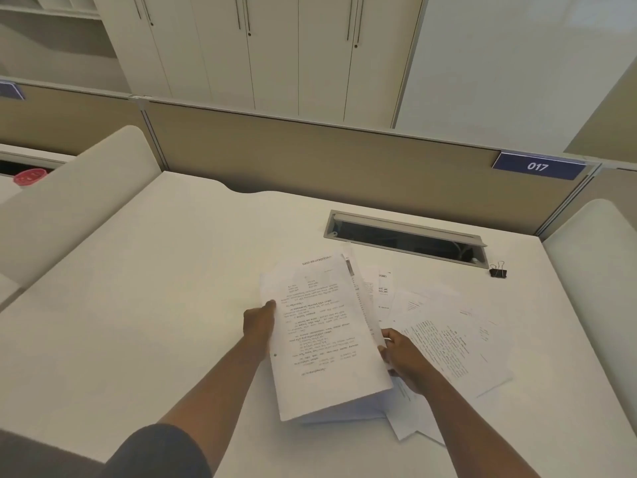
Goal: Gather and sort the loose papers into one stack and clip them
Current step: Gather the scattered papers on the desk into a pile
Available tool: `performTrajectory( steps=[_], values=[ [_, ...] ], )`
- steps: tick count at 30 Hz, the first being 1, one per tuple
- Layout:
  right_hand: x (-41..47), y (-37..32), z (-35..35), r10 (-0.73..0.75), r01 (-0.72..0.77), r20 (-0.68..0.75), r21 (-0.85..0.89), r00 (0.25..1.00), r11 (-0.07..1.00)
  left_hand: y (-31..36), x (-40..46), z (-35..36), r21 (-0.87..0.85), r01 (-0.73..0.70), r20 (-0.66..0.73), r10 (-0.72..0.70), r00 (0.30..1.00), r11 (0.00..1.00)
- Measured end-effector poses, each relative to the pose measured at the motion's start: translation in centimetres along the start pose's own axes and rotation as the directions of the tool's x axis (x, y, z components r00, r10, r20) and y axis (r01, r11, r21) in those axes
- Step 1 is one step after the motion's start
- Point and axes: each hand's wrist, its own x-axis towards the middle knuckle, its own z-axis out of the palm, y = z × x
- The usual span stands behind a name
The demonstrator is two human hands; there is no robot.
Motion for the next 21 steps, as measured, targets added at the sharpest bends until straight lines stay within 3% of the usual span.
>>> performTrajectory(
  steps=[2, 5, 10, 15, 18, 21],
  values=[
    [0.1, 0.0, 0.4, 0.014, -0.014, 0.012, 0.014, 1.0, 1.0, -0.4, -1.0, -0.9, -0.045, 0.133, 0.174, -0.124, 0.977, 0.99],
    [0.0, -0.3, 1.2, 0.022, -0.022, 0.044, 0.004, 0.999, 1.0, -1.5, -1.1, -2.1, -0.011, 0.15, 0.315, -0.139, 0.939, 0.989],
    [-0.6, -1.3, 2.5, 0.008, -0.002, 0.089, -0.068, 0.996, 0.998, -2.8, -0.3, -3.2, 0.102, -0.035, 0.093, 0.025, 0.995, 0.994],
    [0.2, -2.2, 3.7, -0.01, 0.011, 0.008, -0.096, 1.0, 0.995, -2.7, -0.4, -4.8, 0.121, -0.155, -0.004, 0.157, 0.988, 0.98],
    [0.8, -2.0, 3.4, -0.094, 0.013, -0.208, -0.361, 0.974, 0.933, -2.4, -0.2, -6.1, 0.126, -0.174, -0.028, 0.178, 0.984, 0.977],
    [0.6, -1.3, 2.5, -0.146, -0.149, -0.415, -0.599, 0.898, 0.787, -2.0, 0.2, -7.1, 0.111, -0.183, -0.013, 0.186, 0.982, 0.977]
  ],
)
